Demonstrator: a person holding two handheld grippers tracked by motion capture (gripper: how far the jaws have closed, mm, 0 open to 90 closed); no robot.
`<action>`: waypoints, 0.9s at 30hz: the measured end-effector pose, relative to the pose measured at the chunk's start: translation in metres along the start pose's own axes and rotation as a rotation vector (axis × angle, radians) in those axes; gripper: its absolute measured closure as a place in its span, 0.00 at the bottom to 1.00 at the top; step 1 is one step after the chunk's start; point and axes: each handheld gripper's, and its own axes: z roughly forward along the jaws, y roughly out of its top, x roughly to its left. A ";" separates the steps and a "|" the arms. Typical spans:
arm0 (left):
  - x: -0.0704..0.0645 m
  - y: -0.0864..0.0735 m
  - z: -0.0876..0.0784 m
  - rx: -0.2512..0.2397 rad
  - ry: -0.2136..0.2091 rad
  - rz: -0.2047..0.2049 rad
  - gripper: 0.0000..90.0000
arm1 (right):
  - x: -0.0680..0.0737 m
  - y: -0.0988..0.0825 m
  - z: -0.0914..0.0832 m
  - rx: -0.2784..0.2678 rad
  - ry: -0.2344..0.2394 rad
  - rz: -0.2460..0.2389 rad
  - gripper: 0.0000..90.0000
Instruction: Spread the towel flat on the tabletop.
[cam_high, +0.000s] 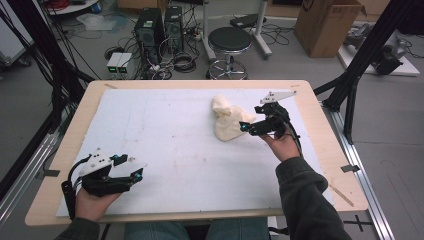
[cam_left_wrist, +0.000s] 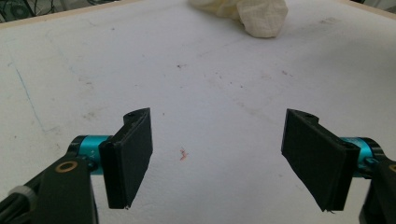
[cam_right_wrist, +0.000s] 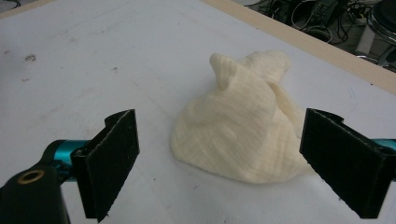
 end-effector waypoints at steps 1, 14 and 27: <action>0.000 0.000 0.000 0.001 0.000 0.002 0.28 | 0.000 0.001 0.001 -0.004 0.000 -0.001 0.12; 0.002 0.000 0.001 -0.001 0.001 -0.003 0.28 | -0.006 0.016 0.017 0.010 -0.013 0.003 0.13; 0.002 -0.001 0.002 0.002 -0.004 -0.004 0.28 | -0.013 0.013 0.056 0.066 -0.032 0.003 0.23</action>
